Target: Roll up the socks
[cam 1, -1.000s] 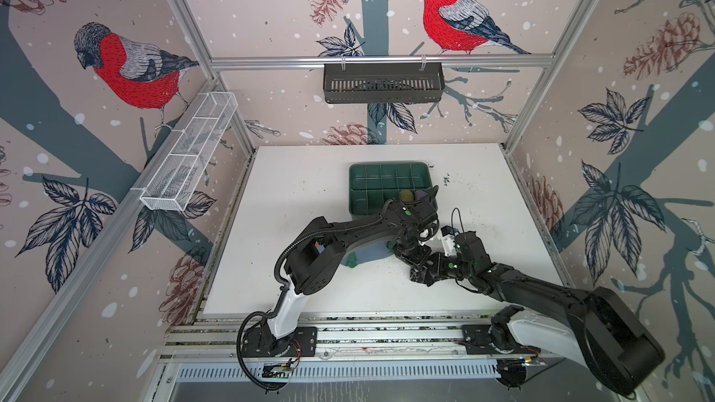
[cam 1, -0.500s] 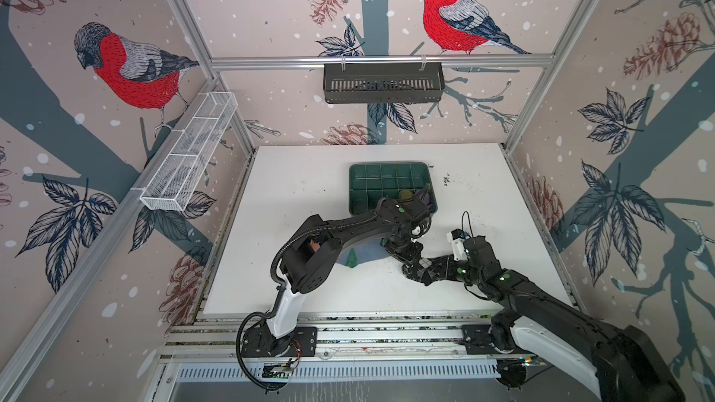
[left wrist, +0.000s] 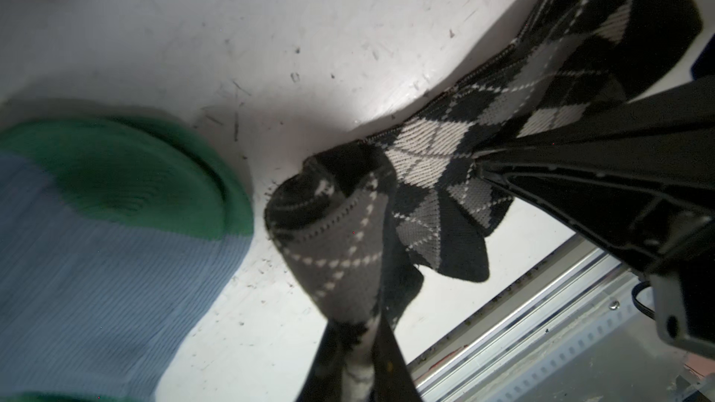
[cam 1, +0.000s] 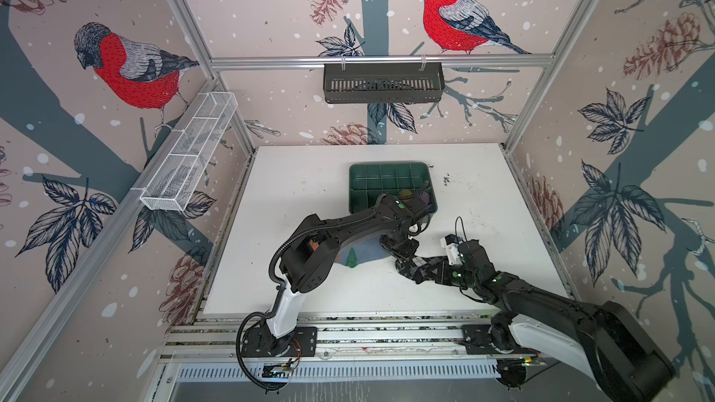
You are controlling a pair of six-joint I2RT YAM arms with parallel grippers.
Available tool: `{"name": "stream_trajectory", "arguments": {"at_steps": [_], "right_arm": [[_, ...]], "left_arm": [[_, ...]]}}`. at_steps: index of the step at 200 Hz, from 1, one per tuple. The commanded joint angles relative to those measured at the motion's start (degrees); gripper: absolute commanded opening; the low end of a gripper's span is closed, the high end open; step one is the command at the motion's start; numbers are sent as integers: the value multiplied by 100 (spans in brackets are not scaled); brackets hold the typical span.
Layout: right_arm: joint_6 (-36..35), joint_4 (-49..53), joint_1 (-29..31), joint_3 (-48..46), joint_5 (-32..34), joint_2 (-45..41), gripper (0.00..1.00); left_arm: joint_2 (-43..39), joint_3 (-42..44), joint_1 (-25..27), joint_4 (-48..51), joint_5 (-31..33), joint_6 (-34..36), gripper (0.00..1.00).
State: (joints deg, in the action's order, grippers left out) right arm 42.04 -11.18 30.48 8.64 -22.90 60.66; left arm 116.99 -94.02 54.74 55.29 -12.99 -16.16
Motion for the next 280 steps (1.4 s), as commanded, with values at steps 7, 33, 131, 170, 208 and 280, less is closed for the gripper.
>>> {"name": "stream_trajectory", "arguments": {"at_steps": [7, 33, 131, 170, 208, 280], "right_arm": [[120, -213, 106, -3, -48, 118, 4], [138, -266, 134, 6, -31, 139, 4], [261, -239, 178, 161, -159, -350, 8], [234, -263, 178, 302, -200, -368, 7], [287, -771, 195, 311, -381, 207, 6], [283, -1473, 195, 555, -527, 1084, 5]], "left_arm": [[35, -158, 92, 328, 177, 1, 14], [267, -371, 207, 448, 248, 9, 14], [674, -1171, 473, 1221, 1104, -68, 14], [652, -1180, 473, 1246, 1131, -56, 14], [556, -1111, 468, 1222, 1116, -62, 14], [527, -987, 511, 1056, 856, -32, 16]]}}
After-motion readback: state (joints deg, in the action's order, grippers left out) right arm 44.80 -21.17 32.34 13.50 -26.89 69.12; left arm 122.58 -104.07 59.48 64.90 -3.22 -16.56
